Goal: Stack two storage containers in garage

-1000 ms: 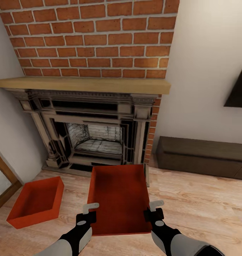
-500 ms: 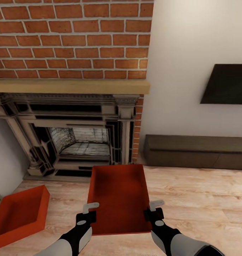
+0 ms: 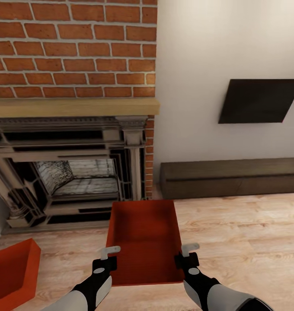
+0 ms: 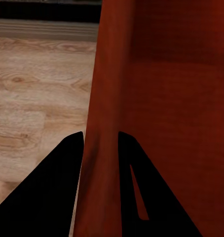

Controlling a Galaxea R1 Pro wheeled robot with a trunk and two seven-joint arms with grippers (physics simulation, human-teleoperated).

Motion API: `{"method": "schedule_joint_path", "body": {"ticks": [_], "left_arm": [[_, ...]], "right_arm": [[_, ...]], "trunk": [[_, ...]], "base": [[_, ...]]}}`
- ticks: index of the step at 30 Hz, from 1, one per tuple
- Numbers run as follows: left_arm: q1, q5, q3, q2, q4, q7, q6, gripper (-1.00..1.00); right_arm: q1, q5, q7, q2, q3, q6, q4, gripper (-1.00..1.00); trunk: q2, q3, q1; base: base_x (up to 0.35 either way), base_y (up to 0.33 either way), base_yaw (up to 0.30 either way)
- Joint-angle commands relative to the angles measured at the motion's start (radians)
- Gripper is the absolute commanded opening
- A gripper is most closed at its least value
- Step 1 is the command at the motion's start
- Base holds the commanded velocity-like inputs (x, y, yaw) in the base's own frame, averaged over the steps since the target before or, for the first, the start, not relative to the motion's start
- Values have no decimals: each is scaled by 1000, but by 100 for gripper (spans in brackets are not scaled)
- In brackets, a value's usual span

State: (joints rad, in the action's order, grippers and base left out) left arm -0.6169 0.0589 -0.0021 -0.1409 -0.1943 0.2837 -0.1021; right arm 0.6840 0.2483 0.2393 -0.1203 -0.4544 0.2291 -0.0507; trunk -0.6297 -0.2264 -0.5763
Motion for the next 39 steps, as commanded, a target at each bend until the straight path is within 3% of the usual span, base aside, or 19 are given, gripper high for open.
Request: {"method": "schedule_joint_path", "body": {"ticks": [1,39], "left_arm": [[0,2,-5,12,1,32,-5,-100],[0,1,-4,14,1,32,-5,-100]], "right_arm": [[2,-4,2,-1,85,-1,-34,-100],[2,-4,2,-1,86,-1,-34,-100]], "trunk": [[-1,-1,0],[-1,16,0]], "base": [[0,0,-275],[0,0,-282]]}}
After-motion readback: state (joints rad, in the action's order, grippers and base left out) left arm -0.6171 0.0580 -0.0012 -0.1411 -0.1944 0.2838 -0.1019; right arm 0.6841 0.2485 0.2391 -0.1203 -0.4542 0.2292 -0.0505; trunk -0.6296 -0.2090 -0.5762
